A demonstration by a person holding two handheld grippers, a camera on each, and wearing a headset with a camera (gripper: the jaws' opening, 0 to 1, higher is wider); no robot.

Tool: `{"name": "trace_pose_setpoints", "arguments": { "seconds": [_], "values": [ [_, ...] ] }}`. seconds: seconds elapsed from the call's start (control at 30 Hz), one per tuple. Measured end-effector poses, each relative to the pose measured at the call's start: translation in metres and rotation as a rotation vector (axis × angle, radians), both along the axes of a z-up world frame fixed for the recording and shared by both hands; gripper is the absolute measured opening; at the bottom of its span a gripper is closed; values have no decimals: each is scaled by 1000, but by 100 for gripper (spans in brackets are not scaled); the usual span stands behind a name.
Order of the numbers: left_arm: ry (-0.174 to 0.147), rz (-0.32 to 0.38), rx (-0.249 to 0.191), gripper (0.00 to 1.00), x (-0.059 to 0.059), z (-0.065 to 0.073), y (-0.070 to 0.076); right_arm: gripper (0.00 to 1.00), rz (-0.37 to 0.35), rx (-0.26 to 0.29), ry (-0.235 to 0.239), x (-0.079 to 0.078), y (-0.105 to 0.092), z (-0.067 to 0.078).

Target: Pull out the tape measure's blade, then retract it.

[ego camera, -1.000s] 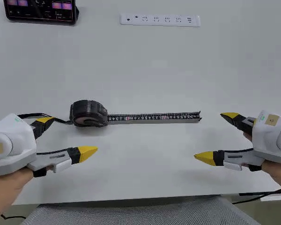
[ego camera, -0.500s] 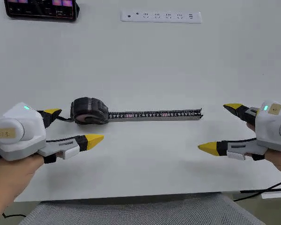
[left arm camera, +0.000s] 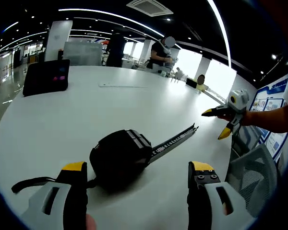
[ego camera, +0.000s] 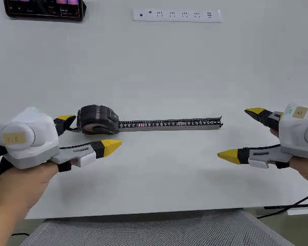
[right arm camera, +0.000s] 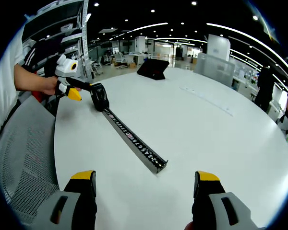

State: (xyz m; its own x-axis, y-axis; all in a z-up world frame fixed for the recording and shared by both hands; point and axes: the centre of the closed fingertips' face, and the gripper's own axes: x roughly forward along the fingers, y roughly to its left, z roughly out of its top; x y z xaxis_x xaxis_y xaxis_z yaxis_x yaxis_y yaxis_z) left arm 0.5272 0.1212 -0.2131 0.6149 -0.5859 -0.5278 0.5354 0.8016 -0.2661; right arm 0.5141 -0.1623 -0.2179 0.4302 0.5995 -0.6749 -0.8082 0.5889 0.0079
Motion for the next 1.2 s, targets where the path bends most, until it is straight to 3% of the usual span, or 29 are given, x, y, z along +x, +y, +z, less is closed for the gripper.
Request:
{"name": "trace_pose_setpoints", "arguments": {
  "seconds": [0.4,0.43,0.7,0.8,0.83,0.93,1.07,1.2],
  "values": [
    [1,11,0,83,0,0,-5,80,16,-4,6,4,-2,-3],
    [-3,13,15,83,0,-1,-5,78,23,-9,7,5,-2,-3],
    [-13,87,63,81,6,-5,-5,70,66,-32,9,14,-2,-5],
    [-1,119,59,81,8,-6,-5,66,82,-42,2,18,-4,-5],
    [18,145,49,80,9,-7,-5,65,88,-42,0,20,-4,-5],
    [16,170,59,80,10,-8,-5,62,98,-47,0,23,-5,-5],
    [29,224,33,80,14,-8,-5,56,116,-55,7,26,-6,-8],
    [33,249,50,79,16,-9,-4,53,149,-70,15,28,-5,-10]
  ]
}}
